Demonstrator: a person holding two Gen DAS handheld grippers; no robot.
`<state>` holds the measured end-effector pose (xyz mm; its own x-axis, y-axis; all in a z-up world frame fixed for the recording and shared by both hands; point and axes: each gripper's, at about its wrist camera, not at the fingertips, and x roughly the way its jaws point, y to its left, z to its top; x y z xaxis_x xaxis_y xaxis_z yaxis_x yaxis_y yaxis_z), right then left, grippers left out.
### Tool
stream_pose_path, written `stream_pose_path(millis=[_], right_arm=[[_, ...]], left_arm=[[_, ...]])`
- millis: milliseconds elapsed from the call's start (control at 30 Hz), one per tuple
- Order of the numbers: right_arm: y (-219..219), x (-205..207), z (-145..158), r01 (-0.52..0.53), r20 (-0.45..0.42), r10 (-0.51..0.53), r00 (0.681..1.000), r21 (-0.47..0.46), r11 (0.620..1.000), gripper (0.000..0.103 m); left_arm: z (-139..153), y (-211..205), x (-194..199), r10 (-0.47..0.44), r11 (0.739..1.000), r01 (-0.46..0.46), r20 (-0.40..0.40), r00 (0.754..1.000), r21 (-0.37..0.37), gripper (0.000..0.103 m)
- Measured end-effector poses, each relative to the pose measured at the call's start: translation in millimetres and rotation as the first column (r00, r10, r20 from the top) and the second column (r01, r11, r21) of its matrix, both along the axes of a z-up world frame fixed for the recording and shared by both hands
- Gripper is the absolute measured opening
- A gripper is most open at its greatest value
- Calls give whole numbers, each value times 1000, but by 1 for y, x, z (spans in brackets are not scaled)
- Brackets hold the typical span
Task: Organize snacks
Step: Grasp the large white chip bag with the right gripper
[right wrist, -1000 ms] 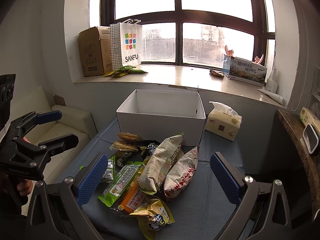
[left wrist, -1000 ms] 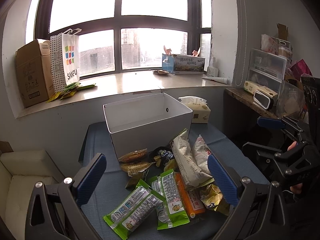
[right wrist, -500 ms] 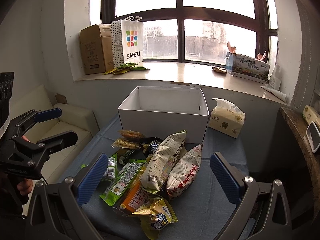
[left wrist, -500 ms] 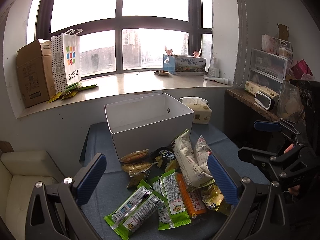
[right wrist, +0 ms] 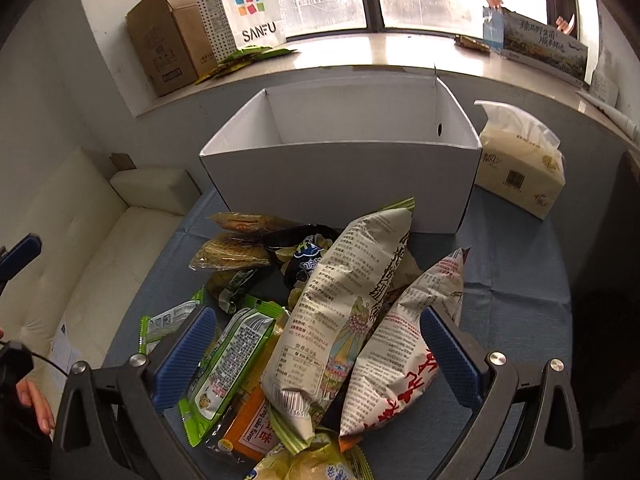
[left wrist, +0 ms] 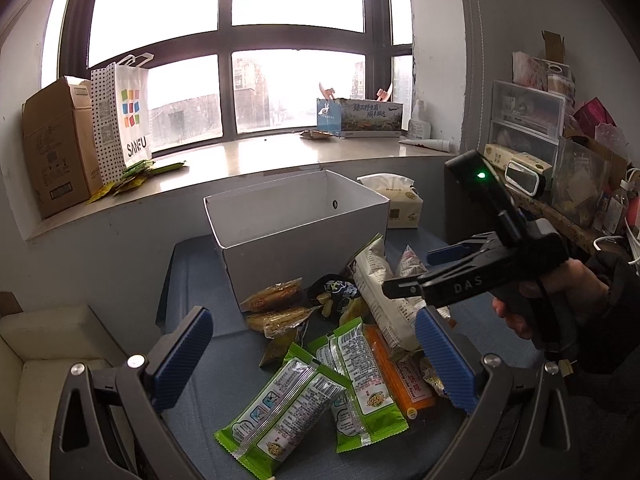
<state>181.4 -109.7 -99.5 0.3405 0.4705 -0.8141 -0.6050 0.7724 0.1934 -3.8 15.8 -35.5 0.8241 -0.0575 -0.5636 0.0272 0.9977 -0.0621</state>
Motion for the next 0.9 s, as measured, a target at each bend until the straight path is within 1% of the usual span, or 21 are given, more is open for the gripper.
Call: stream_pose_path(millis=[167,233,267,300,333,400,467,533,633,733,900], right_arm=[[13,25,-34,10,-86,-12,996,-34,999,103],[16,33,-42,10,-100,-13,995,-27,1000,102],[18,35,-46,6,-107,-9,994,-25,1000,93],[20,37,-50,0,-124,-2,992,-22,1000,73],[22,38,-54,-8,-151,3,989,-29,1000,67],[23,38,-60,-19,-172,15,985,-24,1000,52],[20,38,-60,-16,-177,16,984,-1,1000,46],[15,35,-55,-12,-164,16,986,24,1000,42],[5,24,-35,1,-109,6,994,60,998,36],[-8,10,-6,9,-35,-5,999,110,994,33],[-34,-17,50,1,105,-22,994,199,980,33]], left_arm=[[-7,4,0,-19,1000,20,-31,999,9,103],[-9,8,-1,-19,1000,19,-27,999,-20,103],[-9,11,-1,-17,999,16,-32,999,-39,103],[-9,14,-1,-13,999,11,-38,999,-52,103],[-9,16,-1,-8,998,5,-46,999,-64,103],[-8,21,-1,1,997,-4,-45,999,-74,103],[-7,26,-1,4,996,-9,-53,999,-89,103],[-6,28,-3,-1,996,-3,-47,999,-93,103],[-5,29,-3,-14,996,10,-40,999,-89,103],[-7,26,-3,-47,997,44,-43,998,-70,103],[-22,19,4,-119,993,120,-85,989,2,103]])
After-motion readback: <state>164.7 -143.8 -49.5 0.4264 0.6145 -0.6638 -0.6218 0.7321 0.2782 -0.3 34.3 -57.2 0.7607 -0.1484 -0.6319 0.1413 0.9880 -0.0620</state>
